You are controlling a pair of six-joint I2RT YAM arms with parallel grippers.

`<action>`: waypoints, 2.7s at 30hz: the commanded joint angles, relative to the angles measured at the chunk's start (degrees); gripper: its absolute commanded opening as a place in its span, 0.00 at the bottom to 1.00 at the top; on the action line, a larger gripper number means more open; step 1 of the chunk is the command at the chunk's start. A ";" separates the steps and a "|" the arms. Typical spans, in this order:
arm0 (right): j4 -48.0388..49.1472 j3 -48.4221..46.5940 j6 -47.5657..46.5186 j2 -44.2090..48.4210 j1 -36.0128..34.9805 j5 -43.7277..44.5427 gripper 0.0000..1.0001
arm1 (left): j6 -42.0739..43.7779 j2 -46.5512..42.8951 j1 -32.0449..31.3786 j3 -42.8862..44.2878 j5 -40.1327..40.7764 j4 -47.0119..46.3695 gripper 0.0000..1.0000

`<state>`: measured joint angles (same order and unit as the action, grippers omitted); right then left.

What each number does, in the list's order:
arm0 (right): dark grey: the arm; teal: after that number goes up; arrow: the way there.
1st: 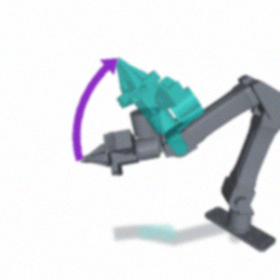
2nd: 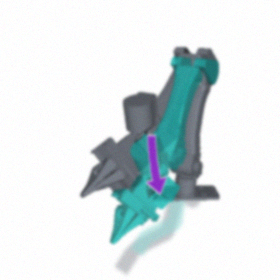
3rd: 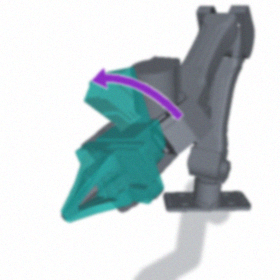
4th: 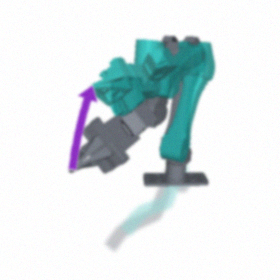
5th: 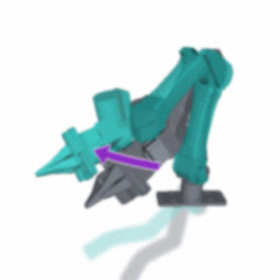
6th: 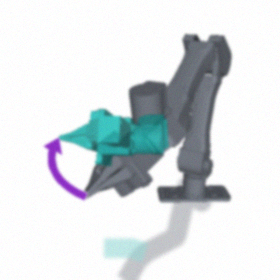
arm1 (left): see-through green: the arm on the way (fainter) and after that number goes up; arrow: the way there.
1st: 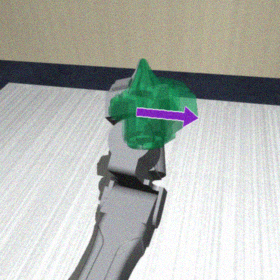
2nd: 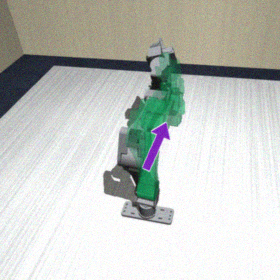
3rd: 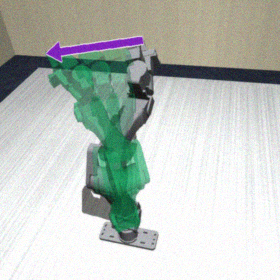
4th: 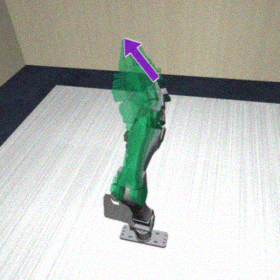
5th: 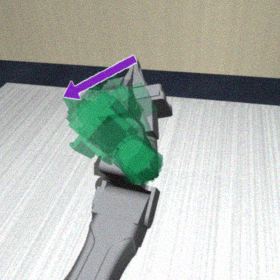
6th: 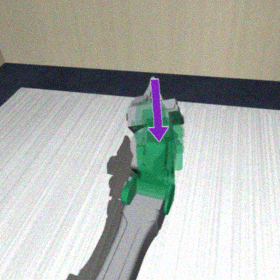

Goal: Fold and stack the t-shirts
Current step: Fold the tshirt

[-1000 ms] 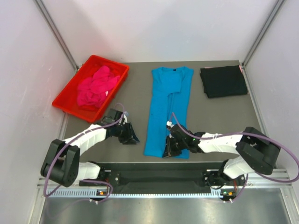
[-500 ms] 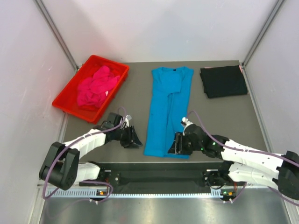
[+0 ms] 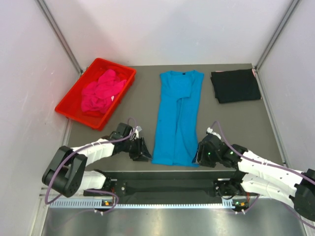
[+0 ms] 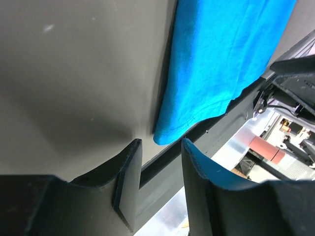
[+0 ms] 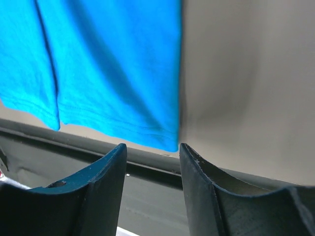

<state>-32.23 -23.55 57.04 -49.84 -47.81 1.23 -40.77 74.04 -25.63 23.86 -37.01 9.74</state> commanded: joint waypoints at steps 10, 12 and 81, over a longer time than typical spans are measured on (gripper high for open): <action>3.13 3.25 -1.67 -1.13 3.25 -1.06 0.41 | -1.59 4.44 -3.90 -0.30 1.15 -6.75 0.41; 3.83 3.42 -1.75 -1.66 3.25 -1.06 0.39 | -1.68 4.88 -4.43 -0.39 1.42 -7.10 0.40; -1.79 -7.37 -6.93 2.93 4.13 4.56 0.00 | -13.28 2.59 -7.16 12.60 4.33 -0.78 0.00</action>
<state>-34.13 -26.20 53.52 -44.12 -44.73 2.94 -56.18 75.20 -34.46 31.68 -31.11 7.97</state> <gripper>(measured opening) 0.008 0.026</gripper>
